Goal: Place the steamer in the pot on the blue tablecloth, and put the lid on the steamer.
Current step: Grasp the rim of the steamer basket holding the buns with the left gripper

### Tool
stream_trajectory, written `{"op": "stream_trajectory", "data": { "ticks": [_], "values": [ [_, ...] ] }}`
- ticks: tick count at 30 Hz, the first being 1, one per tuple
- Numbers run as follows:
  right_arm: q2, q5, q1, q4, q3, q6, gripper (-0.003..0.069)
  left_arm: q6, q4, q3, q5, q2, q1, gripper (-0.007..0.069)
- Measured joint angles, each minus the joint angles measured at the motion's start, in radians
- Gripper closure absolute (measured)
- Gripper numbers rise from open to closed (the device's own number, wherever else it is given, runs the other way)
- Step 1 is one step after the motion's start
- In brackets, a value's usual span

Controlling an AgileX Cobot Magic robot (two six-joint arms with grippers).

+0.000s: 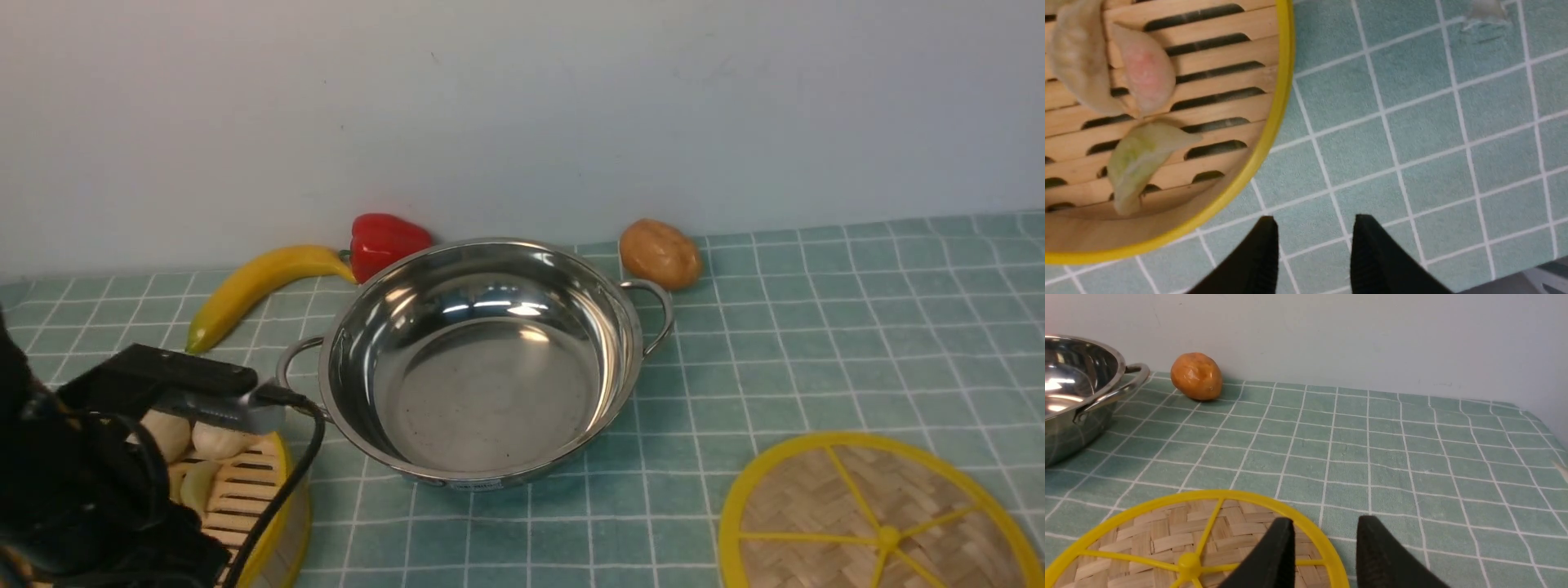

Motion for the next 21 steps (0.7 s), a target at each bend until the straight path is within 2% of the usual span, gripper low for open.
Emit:
{"op": "stream_trajectory", "data": {
  "ticks": [11, 21],
  "values": [
    [0.0, 0.0, 0.0, 0.0, 0.0, 0.0, 0.0419, -0.006, -0.071, 0.0, -0.234, 0.132, 0.0, 0.0382],
    [0.0, 0.0, 0.0, 0.0, 0.0, 0.0, 0.0419, -0.006, -0.071, 0.0, -0.273, 0.26, 0.0, 0.0382]
  ]
}}
